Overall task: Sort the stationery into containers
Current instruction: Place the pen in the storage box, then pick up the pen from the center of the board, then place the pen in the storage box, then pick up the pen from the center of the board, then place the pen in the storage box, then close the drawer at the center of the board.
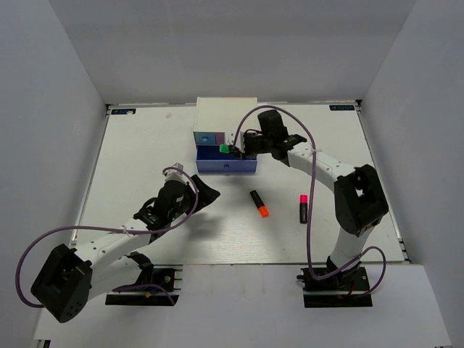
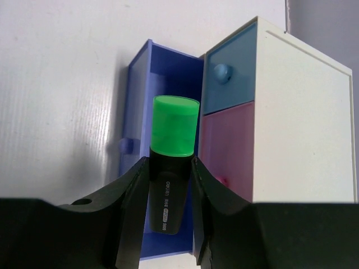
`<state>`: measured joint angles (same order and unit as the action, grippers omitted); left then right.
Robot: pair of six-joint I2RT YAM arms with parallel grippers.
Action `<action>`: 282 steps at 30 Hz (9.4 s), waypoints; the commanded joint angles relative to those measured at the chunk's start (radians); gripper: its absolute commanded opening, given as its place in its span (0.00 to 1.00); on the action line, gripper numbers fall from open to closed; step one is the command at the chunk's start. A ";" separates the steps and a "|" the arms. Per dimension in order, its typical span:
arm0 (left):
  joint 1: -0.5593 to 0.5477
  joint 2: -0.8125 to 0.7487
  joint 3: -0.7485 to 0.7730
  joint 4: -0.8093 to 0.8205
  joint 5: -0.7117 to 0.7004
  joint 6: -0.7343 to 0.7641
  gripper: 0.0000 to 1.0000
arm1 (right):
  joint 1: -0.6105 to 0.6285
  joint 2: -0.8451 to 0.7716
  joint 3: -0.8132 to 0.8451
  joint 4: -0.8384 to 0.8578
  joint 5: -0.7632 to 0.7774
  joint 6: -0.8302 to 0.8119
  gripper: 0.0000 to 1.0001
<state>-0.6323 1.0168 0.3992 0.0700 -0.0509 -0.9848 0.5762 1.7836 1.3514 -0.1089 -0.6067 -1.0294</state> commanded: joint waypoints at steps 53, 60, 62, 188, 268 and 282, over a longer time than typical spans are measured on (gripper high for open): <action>-0.311 1.209 1.357 -1.009 -0.056 -0.038 0.61 | -0.357 -0.573 -0.623 0.061 0.538 1.046 0.16; -0.311 1.209 1.323 -1.009 -0.037 -0.009 0.46 | -0.374 -0.578 -0.640 0.066 0.509 1.063 0.16; -0.311 1.209 1.323 -0.998 -0.037 0.014 0.39 | -0.380 -0.576 -0.638 0.067 0.506 1.062 0.16; -0.070 -0.176 0.013 -0.173 -0.270 -0.068 0.77 | -0.259 -0.324 -0.195 -0.109 -0.248 0.293 0.07; -0.070 -0.440 -0.063 -0.374 -0.314 -0.153 1.00 | 0.076 0.141 0.011 0.024 0.189 0.328 0.00; -0.061 -0.403 -0.072 -0.335 -0.323 -0.153 1.00 | 0.088 0.235 0.063 0.175 0.472 0.347 0.00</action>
<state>-0.6968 0.6094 0.3313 -0.2829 -0.3588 -1.1351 0.6640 2.0132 1.3773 -0.0559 -0.2394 -0.6903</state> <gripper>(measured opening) 0.997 0.010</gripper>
